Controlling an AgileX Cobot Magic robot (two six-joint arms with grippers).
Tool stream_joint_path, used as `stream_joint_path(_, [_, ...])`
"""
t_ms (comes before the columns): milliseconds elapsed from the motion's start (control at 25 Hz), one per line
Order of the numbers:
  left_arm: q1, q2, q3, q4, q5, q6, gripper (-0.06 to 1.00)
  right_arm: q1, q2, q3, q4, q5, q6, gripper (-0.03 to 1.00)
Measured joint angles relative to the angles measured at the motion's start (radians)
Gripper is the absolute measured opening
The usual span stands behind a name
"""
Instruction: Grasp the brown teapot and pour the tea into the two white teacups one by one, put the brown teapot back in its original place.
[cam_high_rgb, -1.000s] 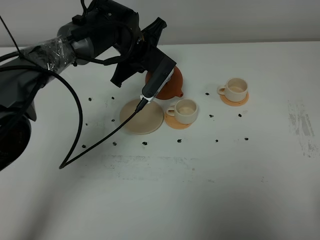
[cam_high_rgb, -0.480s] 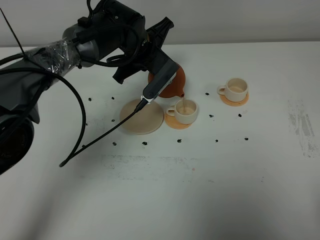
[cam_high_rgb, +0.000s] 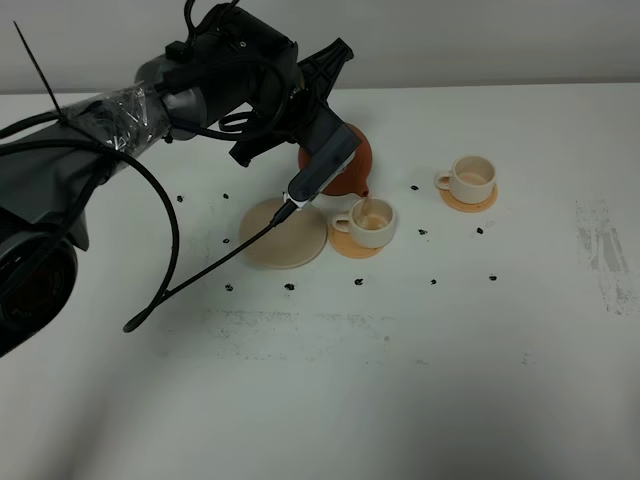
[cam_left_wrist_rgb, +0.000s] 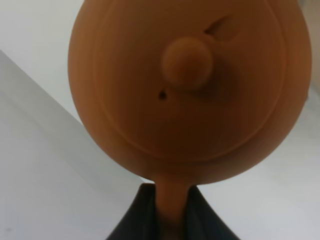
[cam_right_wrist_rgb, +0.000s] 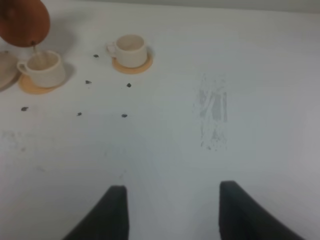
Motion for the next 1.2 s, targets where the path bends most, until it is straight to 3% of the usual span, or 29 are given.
stream_joint_path(480, [-0.025,0.001,0.0,0.089,-0.013,0.001,0.11,0.0,0.0,0.0,0.0,0.0,0.0,0.43])
stream_joint_path(1200, [-0.033,0.003,0.001,0.121,-0.032,0.038,0.11,0.0,0.0,0.0,0.0,0.0,0.0,0.43])
